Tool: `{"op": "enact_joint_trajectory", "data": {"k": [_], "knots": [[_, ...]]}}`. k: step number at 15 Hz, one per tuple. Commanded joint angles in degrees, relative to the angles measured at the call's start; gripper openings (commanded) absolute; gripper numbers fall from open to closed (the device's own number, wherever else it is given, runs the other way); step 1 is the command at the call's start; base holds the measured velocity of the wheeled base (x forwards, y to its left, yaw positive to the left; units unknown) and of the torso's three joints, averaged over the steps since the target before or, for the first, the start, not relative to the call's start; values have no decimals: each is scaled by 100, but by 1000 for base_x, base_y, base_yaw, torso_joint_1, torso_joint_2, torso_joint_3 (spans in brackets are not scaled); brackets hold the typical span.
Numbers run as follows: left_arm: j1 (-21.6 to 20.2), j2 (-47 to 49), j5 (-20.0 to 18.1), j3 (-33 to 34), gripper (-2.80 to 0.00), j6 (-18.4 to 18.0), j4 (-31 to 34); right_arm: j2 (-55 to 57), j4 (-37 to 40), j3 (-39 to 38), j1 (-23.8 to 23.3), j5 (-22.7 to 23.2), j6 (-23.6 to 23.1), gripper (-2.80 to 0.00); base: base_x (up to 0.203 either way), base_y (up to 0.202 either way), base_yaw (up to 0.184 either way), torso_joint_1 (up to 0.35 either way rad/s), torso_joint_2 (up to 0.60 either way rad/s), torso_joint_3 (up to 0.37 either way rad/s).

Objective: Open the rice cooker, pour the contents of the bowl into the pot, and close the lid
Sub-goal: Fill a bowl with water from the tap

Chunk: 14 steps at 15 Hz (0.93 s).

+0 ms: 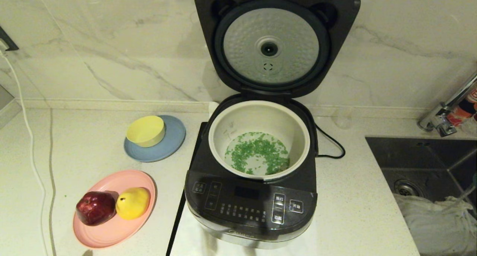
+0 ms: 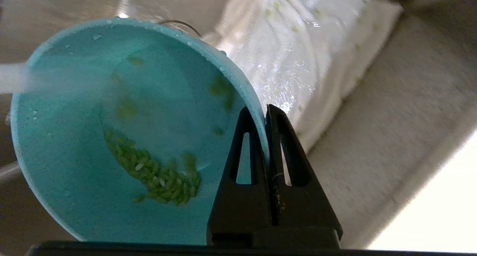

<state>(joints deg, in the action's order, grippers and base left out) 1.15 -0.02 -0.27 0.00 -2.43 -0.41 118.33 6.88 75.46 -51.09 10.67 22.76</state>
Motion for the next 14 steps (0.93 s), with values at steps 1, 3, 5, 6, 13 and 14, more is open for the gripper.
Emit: {"op": "enact_joint_trajectory", "data": {"k": [1,3,5,6,13,14], "knots": [[0,-6,0,53,-280,-1,-2,5,-35,38,115,4,9,-280,0,0,0,0,0,0],[0,-6,0,53,-280,-3,-2,89,-98,204,191,-20,38,-280,0,0,0,0,0,0],[0,-6,0,53,-280,5,-2,160,-91,343,204,-22,65,-280,0,0,0,0,0,0],[0,-6,0,53,-280,-3,-2,198,-82,373,206,-29,71,-280,0,0,0,0,0,0],[0,-6,0,53,-280,-3,-2,-1130,4,-649,566,-7,-61,-280,0,0,0,0,0,0],[0,-6,0,53,-280,-3,-2,-1485,63,-887,752,-5,-103,-280,0,0,0,0,0,0]]}}
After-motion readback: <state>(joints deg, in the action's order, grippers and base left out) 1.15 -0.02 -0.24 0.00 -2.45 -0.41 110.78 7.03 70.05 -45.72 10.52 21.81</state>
